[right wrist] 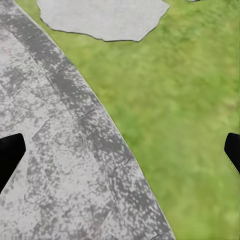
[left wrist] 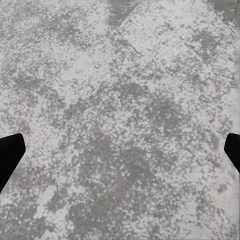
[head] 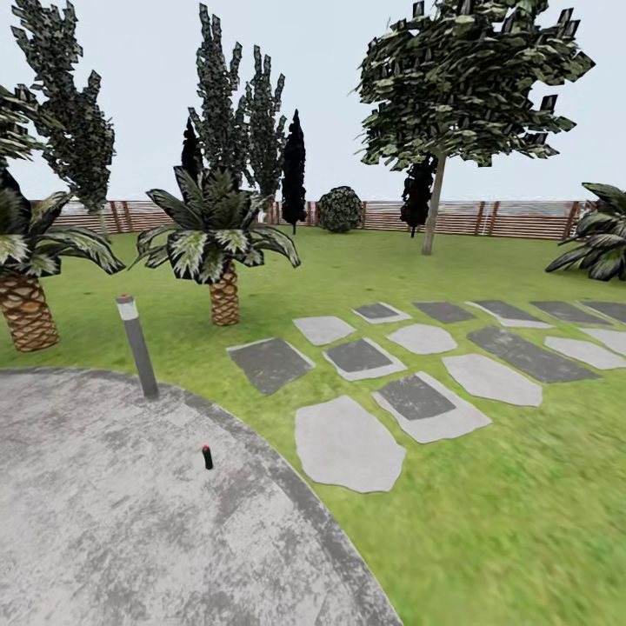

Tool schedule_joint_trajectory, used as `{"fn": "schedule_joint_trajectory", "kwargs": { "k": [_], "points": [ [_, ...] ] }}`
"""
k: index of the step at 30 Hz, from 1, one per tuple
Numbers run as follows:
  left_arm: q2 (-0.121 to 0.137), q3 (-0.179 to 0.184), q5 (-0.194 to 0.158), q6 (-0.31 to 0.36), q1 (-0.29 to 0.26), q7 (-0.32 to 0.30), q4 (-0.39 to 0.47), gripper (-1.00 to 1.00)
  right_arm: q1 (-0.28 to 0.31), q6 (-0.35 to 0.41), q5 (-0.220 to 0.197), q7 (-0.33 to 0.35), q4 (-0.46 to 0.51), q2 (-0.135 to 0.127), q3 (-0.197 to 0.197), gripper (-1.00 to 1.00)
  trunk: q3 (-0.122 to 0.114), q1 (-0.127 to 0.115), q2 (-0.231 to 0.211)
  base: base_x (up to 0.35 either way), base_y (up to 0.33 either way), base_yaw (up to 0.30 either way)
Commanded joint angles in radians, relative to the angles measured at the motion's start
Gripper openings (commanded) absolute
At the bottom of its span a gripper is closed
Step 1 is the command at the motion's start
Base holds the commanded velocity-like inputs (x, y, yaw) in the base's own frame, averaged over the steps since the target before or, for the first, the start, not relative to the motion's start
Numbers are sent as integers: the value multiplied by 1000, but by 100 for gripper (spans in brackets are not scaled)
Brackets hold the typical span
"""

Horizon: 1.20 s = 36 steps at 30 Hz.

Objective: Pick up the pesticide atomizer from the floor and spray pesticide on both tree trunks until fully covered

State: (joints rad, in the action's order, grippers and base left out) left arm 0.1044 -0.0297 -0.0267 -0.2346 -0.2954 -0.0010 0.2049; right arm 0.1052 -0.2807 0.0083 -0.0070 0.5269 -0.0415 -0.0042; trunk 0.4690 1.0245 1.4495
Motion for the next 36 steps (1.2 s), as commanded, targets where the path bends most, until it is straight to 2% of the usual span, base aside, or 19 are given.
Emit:
{"fn": "schedule_joint_trajectory", "kwargs": {
  "k": [1, 24, 36],
  "points": [
    [0, -3, -3, -3, -1, 0, -1, 100, 1, -3, 1, -1, -1, 0, 0, 100, 1, 1, 0, 339, -85, 0],
    [-1, -3, -4, -3, -1, 1, -1, 100, 1, -3, -2, -2, 2, 3, -3, 100, 1, 1, 0, 339, -75, 0],
    [-1, -3, -4, -3, -1, 3, -1, 100, 1, -2, -2, -2, 0, 3, -3, 100, 1, 1, 0, 306, -150, 0]
  ]
}}
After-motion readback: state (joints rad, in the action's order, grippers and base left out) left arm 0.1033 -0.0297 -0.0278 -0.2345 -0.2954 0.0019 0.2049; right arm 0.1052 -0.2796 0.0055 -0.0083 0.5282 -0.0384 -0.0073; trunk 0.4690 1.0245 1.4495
